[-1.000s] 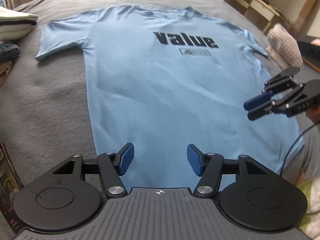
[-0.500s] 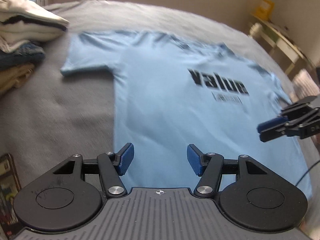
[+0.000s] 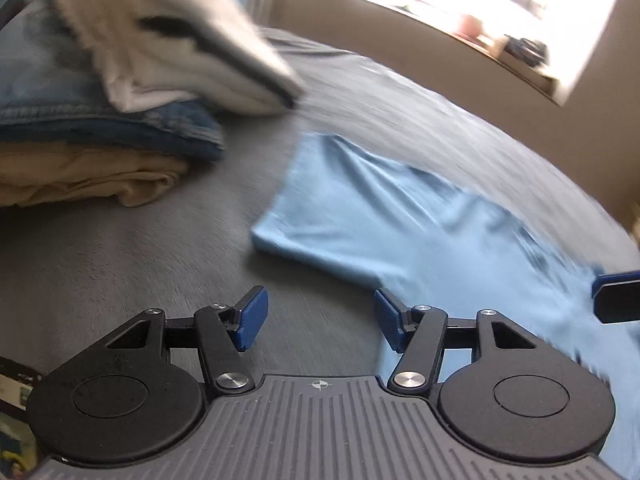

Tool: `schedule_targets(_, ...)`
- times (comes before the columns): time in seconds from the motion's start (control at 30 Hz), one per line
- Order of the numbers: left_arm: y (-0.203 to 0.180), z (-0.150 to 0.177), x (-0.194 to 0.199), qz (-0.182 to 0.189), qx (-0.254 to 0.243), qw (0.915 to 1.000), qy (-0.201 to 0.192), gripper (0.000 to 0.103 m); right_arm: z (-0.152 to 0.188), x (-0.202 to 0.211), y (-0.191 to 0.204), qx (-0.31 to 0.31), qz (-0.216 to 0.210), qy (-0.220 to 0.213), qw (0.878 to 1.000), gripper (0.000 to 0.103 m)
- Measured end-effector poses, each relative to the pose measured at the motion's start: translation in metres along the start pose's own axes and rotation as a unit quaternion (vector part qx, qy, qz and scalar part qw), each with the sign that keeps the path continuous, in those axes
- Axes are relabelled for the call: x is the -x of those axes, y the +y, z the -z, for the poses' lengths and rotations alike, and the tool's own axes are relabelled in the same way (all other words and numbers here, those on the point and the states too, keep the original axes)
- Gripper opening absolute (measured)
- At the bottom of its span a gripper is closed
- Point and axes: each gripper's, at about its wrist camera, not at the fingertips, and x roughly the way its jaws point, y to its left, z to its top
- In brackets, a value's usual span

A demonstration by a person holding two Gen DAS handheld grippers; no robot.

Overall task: Fold clothes
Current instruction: 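Move the open left tool away from the shirt toward the clothes stack, then grasp the shirt side edge with the left gripper while the right gripper grasps beside it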

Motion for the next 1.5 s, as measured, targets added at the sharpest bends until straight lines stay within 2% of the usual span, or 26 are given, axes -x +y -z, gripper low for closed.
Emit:
schedule_targets(0.07, 0.005, -0.006, -0.009, -0.016, 0.025, 0.9995, -0.009, 0.059, -0.022, -0.013, 0.001, 0.000, 0.006, -0.004, 1.000, 0.038)
schedule_targets(0.2, 0.013, -0.011, -0.025, -0.031, 0.058, 0.9977, -0.016, 0.059, -0.056, -0.041, -0.006, -0.044, 0.023, -0.012, 0.999, 0.038)
schedule_targets(0.43, 0.016, -0.007, -0.028, -0.034, 0.061, 0.9972, -0.027, 0.059, -0.094, -0.081, -0.012, -0.094, 0.037, -0.025, 0.995, 0.038)
schedule_targets(0.7, 0.017, 0.000, -0.023, -0.029, 0.065, 0.9964, -0.046, 0.057, -0.117, -0.135, 0.003, -0.094, 0.041, 0.010, 0.995, 0.039)
schedule_targets(0.87, 0.023, 0.002, -0.022, -0.030, 0.085, 0.9941, -0.061, 0.047, -0.135, -0.175, 0.019, -0.076, 0.054, 0.045, 0.995, 0.042)
schedule_targets(1.0, 0.026, 0.003, -0.021, -0.028, 0.096, 0.9925, -0.070, 0.041, -0.146, -0.199, 0.029, -0.060, 0.068, 0.057, 0.994, 0.044)
schedule_targets(1.1, 0.029, 0.004, -0.021, -0.025, 0.099, 0.9918, -0.077, 0.030, -0.152, -0.214, 0.033, -0.049, 0.081, 0.066, 0.993, 0.046)
schedule_targets(1.17, 0.031, 0.006, -0.021, -0.020, 0.101, 0.9913, -0.081, 0.023, -0.156, -0.225, 0.036, -0.043, 0.092, 0.072, 0.992, 0.054)
schedule_targets(1.23, 0.032, 0.007, -0.020, -0.014, 0.100, 0.9913, -0.085, 0.014, -0.158, -0.236, 0.037, -0.040, 0.102, 0.078, 0.991, 0.055)
schedule_targets(1.43, 0.028, 0.009, -0.014, 0.000, 0.084, 0.9917, -0.097, 0.003, -0.155, -0.253, 0.042, -0.036, 0.128, 0.084, 0.988, 0.054)
schedule_targets(1.47, 0.027, 0.009, -0.011, 0.004, 0.081, 0.9914, -0.102, 0.003, -0.154, -0.254, 0.044, -0.034, 0.133, 0.082, 0.987, 0.053)
schedule_targets(1.5, 0.026, 0.010, -0.008, 0.010, 0.076, 0.9912, -0.108, 0.003, -0.153, -0.255, 0.045, -0.032, 0.139, 0.079, 0.987, 0.045)
